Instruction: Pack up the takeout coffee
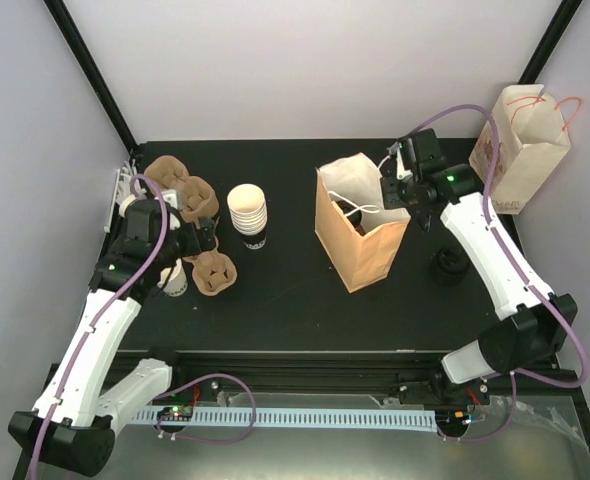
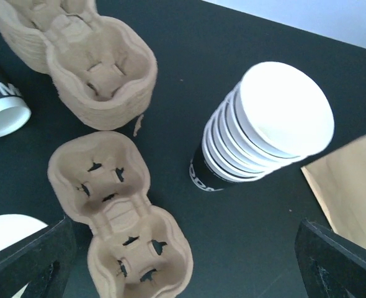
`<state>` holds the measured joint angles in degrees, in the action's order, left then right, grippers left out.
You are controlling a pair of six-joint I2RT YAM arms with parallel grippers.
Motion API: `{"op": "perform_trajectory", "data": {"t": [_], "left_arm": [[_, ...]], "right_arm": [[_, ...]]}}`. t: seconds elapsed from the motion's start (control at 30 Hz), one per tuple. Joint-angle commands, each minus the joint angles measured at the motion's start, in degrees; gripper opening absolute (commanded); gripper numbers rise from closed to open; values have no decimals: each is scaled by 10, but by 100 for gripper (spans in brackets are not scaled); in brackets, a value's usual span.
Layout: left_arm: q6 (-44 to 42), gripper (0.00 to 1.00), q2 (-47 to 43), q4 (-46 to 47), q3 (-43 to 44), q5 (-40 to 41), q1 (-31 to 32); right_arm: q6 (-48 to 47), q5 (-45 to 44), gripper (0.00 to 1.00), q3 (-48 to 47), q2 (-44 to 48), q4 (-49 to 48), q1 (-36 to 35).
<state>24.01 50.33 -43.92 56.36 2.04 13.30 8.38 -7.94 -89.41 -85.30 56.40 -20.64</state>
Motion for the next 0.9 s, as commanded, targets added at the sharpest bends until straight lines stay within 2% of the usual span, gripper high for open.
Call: {"op": "perform_trajectory", "data": {"t": [0.0,0.13,0.2,0.33,0.4,0.6,0.77,0.87], "left_arm": [[4,99,5,-7,37,14,-33],[23,99,-3,-31,35,50,-62],[35,95,-13,-33,20,51,-76],[28,72,-17,-23,-17,38,-111],[14,67,-7,-18,-28,30,-130],[-13,71,66,-24,-35,-1,-155],[-26,70,125,-32,-30,-17,-166],[-28,69,155,-30,-33,-18,-167]], "right_arm": [[16,-47,63,-26,51,30,0],[16,-21,68,-29,92,52,-4],[16,-9,69,-26,114,60,-12],[7,67,70,-8,156,64,-18],[5,111,70,2,180,66,-19],[12,219,70,45,245,78,-19],[47,173,71,141,316,55,-18],[70,177,70,197,358,23,-18]]}}
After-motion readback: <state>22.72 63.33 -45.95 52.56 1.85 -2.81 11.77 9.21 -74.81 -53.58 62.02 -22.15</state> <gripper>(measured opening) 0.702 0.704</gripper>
